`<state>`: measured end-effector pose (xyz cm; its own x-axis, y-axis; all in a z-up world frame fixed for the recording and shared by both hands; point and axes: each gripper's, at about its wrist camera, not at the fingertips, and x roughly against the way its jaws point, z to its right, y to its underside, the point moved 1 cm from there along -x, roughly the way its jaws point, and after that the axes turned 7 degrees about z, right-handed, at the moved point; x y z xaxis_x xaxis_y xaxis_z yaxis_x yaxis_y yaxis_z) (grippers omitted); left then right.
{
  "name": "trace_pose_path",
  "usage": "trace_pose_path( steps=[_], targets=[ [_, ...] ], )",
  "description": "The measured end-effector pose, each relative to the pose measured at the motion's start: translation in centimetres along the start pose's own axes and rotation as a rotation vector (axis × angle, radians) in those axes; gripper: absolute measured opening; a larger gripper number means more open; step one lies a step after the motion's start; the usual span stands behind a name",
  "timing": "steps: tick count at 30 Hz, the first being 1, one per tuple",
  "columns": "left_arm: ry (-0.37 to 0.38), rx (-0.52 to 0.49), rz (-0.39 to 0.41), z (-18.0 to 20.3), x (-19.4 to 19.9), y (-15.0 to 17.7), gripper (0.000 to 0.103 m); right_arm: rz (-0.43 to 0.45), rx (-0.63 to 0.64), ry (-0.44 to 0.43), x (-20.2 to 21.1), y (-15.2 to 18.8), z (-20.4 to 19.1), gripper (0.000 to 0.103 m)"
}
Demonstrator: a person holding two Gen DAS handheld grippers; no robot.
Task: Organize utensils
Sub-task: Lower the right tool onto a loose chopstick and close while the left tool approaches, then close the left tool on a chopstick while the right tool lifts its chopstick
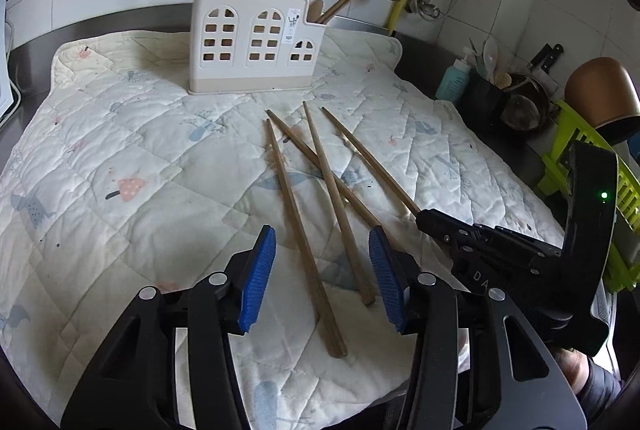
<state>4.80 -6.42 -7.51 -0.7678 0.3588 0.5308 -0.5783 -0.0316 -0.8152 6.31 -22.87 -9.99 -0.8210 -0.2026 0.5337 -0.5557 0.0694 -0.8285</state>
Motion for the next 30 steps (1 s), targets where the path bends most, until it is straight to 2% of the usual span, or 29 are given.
trace_pose_path(
  steps=[3,7,12,18,26,30],
  targets=[
    [0.024,-0.008,-0.009,0.8,-1.0,0.1,0.035,0.002,-0.003,0.011,0.4,0.2,0.7,0.007],
    [0.023,0.004,-0.038,1.5,-2.7,0.4,0.029,-0.001,-0.014,0.006,0.5,0.6,1.2,0.007],
    [-0.003,0.025,-0.07,1.8,-4.1,0.9,0.027,0.004,-0.005,0.006,0.5,0.8,1.0,0.007],
    [-0.039,-0.003,-0.072,2.4,-4.7,1.2,0.027,0.008,-0.015,-0.005,0.5,0.9,1.2,0.007],
    [-0.109,0.002,-0.087,2.5,-5.1,0.9,0.012,0.015,-0.016,-0.004,0.6,0.9,1.2,0.007],
    [-0.099,0.026,-0.078,2.2,-4.8,0.8,0.008,0.02,-0.011,0.0,0.8,0.9,1.1,0.007]
  ],
)
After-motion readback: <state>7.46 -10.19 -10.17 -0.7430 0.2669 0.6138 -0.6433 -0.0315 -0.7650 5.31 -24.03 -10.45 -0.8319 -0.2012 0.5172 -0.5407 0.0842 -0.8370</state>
